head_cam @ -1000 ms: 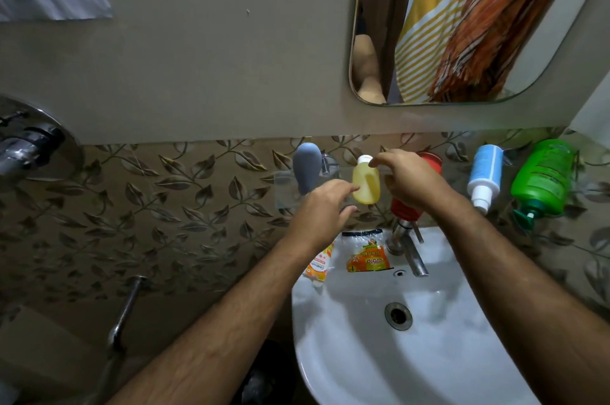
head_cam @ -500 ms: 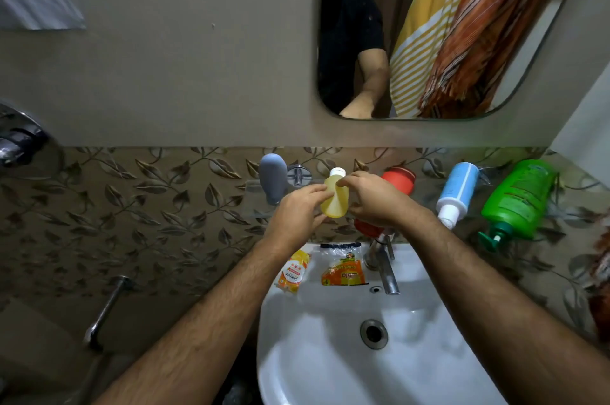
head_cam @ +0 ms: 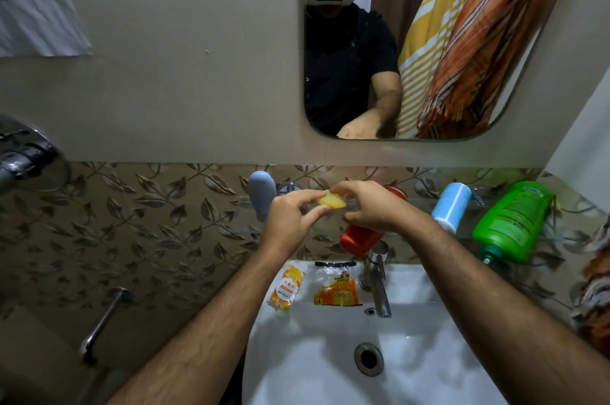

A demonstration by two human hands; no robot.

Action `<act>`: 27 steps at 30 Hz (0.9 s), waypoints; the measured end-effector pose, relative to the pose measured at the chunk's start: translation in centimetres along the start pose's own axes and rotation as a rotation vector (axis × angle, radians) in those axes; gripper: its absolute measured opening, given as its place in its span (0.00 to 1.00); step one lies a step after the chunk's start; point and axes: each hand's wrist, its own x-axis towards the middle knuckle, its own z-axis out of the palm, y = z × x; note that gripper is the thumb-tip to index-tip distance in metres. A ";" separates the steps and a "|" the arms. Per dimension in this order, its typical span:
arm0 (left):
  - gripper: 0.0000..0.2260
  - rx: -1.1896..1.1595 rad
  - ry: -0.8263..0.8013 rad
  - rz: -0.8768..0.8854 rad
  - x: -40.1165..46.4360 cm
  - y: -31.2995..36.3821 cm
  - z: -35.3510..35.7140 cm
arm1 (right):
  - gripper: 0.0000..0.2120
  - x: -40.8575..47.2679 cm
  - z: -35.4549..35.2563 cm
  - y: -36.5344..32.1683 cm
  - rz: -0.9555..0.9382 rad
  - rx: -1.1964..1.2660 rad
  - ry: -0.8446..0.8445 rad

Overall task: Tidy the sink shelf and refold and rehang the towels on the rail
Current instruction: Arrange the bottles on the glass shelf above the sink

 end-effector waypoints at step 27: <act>0.18 -0.147 0.084 -0.286 0.3 0.1 1.2 | 0.16 1.4 1.3 -0.2 0.061 0.321 0.247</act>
